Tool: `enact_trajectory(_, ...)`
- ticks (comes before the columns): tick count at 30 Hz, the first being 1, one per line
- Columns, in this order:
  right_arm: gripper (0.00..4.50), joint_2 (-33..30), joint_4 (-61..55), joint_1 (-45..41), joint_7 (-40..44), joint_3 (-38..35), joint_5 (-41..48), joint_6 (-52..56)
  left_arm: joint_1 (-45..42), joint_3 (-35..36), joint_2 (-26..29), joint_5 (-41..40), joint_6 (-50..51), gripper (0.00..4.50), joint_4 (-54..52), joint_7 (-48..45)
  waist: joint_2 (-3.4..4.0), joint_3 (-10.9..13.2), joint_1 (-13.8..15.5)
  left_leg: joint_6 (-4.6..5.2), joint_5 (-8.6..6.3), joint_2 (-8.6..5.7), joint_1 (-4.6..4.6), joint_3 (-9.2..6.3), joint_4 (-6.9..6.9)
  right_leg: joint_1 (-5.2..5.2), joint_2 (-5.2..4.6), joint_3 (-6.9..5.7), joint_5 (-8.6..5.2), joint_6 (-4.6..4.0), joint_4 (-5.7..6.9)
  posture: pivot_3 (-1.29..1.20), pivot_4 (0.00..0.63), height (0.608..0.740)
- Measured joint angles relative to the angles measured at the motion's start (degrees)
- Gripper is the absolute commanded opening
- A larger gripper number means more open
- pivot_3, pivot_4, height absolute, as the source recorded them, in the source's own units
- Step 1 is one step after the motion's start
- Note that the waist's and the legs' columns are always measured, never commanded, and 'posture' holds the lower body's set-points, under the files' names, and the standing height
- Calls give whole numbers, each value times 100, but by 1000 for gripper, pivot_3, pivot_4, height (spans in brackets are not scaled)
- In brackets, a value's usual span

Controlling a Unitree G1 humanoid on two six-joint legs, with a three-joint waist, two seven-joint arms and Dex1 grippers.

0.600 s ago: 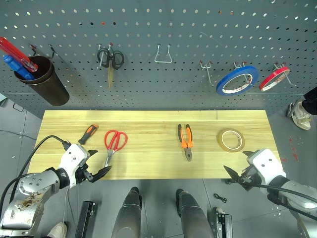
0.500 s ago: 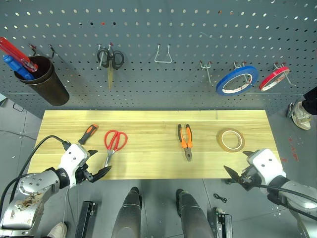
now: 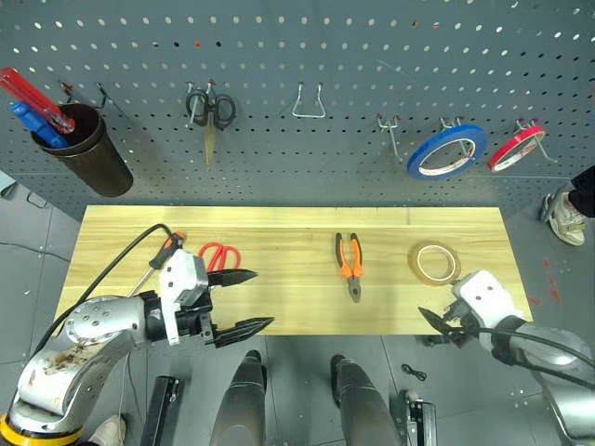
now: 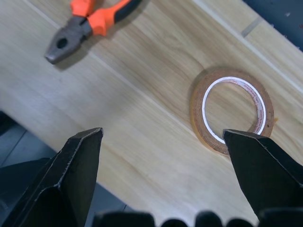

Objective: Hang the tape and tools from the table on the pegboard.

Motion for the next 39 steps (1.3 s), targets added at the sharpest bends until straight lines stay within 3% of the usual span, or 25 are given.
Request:
enact_trajectory(14,4483,489,2331,-1583,-410,916,-480,-140,-61,-161,-57,26,-202,4500,335,-114,0,0,-45,2,0,-2,-2,0,4,-4,-2,0,2,-1,5,142,348,740)
enact_trajectory(34,4483,671,5513,-3881,213,988,-388,-507,42,6,-20,-242,-139,4500,312,12,0,-1,-54,5,3,0,2,0,11,-4,0,-1,9,-5,16,166,340,740)
enact_trajectory(39,2971,700,5696,-3979,378,980,-327,-498,62,28,6,-290,-65,4500,239,68,-1,-2,-51,4,3,0,2,0,12,-3,0,-1,9,-4,18,166,340,740)
